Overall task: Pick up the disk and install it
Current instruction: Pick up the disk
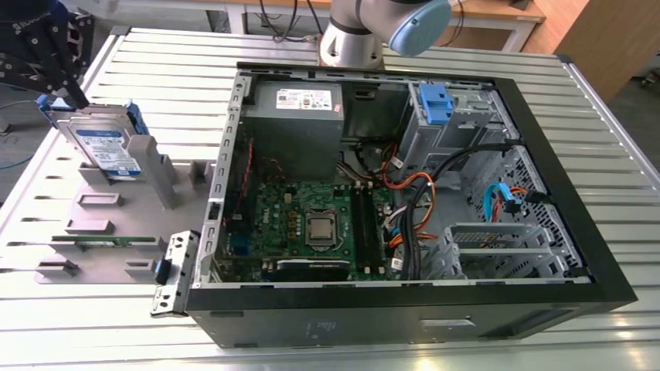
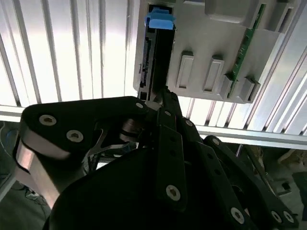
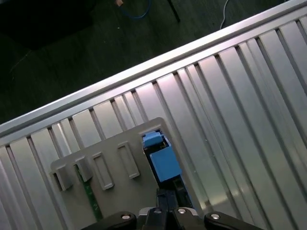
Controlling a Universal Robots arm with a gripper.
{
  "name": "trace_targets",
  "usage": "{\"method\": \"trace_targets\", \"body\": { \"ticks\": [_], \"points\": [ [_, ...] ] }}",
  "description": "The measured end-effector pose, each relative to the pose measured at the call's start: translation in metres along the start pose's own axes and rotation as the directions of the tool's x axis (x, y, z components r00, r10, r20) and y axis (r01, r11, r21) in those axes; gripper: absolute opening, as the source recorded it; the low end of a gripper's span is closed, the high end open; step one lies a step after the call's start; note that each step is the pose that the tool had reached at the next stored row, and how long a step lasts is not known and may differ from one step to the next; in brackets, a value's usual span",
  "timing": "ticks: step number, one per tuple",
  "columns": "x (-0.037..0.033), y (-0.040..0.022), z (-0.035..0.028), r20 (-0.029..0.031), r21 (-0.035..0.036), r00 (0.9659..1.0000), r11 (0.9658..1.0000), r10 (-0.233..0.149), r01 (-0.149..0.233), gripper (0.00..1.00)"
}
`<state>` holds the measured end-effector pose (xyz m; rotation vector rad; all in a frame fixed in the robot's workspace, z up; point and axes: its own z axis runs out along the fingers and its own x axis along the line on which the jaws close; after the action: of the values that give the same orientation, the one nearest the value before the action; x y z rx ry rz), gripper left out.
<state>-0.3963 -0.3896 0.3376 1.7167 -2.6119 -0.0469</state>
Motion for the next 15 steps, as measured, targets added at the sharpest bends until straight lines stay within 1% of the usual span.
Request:
{"method": "trace_targets", "body": {
  "ticks": [3, 6, 9, 12, 13, 15],
  "points": [
    [0.0, 0.0, 0.0002, -0.0018, -0.0002, 0.9985, 0.9985, -0.055, 0.055, 0.11],
    [0.0, 0.0, 0.0003, -0.0036, -0.0005, 0.9941, 0.9941, -0.109, 0.109, 0.11],
    [0.0, 0.0, 0.0005, -0.0055, -0.001, 0.9865, 0.9865, -0.164, 0.164, 0.11],
    [0.0, 0.0, 0.0006, -0.0068, -0.0015, 0.977, 0.977, -0.213, 0.213, 0.11],
    [0.0, 0.0, 0.0006, -0.0057, -0.0021, 0.9743, 0.9743, -0.225, 0.225, 0.11],
    [0.0, 0.0, 0.0007, 0.0007, -0.0035, 0.9702, 0.9702, -0.242, 0.242, 0.11]
  ]
}}
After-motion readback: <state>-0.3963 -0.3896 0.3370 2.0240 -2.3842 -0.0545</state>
